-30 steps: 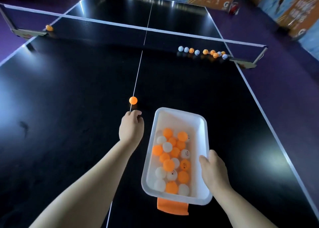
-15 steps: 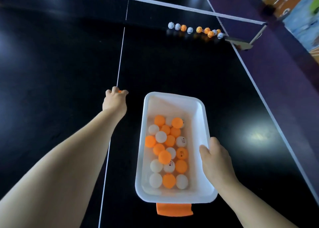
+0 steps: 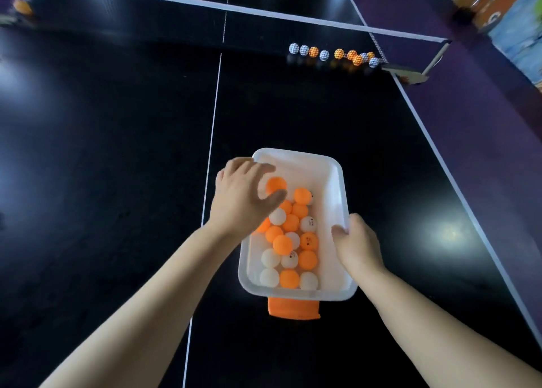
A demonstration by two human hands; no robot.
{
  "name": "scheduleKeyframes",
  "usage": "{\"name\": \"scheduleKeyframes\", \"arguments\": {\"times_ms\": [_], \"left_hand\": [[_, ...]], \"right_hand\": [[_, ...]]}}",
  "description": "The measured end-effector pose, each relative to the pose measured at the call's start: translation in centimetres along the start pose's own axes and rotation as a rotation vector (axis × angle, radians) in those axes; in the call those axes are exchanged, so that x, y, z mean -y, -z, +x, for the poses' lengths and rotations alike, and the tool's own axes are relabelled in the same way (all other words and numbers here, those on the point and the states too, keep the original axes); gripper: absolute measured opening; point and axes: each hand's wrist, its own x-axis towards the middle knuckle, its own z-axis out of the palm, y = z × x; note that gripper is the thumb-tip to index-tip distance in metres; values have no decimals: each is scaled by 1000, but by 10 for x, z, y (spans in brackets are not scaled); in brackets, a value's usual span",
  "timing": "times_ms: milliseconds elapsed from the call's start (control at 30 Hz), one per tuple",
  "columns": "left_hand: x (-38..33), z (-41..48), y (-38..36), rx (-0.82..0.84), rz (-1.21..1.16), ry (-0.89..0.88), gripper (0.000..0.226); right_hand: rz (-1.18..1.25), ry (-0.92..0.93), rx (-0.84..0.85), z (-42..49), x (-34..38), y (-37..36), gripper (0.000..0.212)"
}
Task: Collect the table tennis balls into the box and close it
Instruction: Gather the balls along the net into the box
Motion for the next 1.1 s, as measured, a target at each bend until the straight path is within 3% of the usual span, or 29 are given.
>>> {"name": "scheduleKeyframes", "arguments": {"times_ms": [167,333,433,633,833,1100], "left_hand": [[-10,-57,16,94,158,271,58],[-45,-124,53,134,99,428,45],[-67,-172,71,64,99,542,35],[-118,-293,97,-87,37,701,37],[-154,-417,118,-278,1,831,36],[-177,-577,163,-536,-59,954,22]], "right_hand": [[68,13,41,-40,-4,12,14],[47,98,97,-98,-15,27,14],[7,165,138,-137,-27,37,13],[-78,329,236,-223,-65,56,23],[-114,482,368,-301,-100,49,14],[-154,723,586,-422,-95,23,15]]}}
